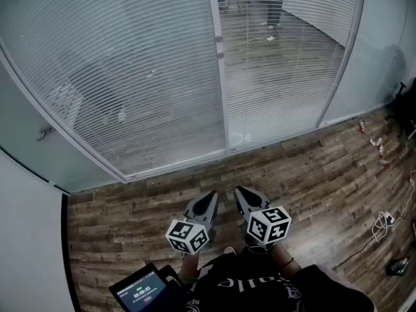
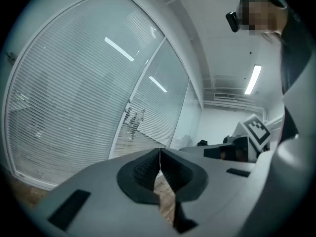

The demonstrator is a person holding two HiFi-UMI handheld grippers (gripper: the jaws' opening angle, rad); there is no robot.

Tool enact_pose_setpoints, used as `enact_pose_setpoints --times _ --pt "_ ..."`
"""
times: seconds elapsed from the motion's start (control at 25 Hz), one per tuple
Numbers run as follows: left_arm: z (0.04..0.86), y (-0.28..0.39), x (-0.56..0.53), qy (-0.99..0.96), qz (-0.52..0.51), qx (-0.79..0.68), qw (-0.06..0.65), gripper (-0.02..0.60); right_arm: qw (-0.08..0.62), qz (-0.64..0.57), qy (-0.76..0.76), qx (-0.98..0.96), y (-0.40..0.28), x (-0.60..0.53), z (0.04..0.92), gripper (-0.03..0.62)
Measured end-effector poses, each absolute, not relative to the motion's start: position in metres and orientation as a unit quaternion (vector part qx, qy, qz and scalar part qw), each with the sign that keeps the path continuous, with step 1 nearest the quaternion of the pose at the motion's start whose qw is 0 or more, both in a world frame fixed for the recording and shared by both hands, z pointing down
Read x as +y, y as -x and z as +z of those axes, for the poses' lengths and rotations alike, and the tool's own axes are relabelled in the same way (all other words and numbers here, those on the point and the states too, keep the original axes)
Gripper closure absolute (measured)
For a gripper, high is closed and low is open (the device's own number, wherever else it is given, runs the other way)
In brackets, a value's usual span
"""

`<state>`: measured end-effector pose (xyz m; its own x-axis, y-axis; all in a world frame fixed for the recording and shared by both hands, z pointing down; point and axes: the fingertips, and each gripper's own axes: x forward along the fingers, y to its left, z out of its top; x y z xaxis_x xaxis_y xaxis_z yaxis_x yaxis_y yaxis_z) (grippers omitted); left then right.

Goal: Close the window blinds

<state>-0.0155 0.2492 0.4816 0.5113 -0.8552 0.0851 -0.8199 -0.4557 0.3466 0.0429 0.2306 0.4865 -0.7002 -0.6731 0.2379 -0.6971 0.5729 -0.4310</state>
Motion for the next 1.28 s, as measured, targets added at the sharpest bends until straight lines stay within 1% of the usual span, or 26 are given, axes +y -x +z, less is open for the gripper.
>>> enact_pose_setpoints --times 0.44,0.88,1.08,1.28 --pt "0.501 0.023 0.187 -0.845 -0.051 -0.498 0.189 0.577 0.023 0.261 -0.383 -0.886 -0.039 0.163 0.499 0.568" --pt "0.488 0.026 0.026 -0.821 -0.068 -0.537 0.182 0.577 0.030 0.230 -0.336 -0.913 -0.030 -0.002 0.478 0.568" --pt "0.474 0.006 -0.047 -0.821 -0.054 -0.543 0.165 0.577 0.032 0.211 -0.319 -0.923 -0.040 -0.072 0.466 0.568" --pt "0.471 0.004 -0.088 -0.818 -0.039 -0.552 0.156 0.577 0.029 0.198 -0.310 -0.929 -0.036 -0.126 0.461 0.569"
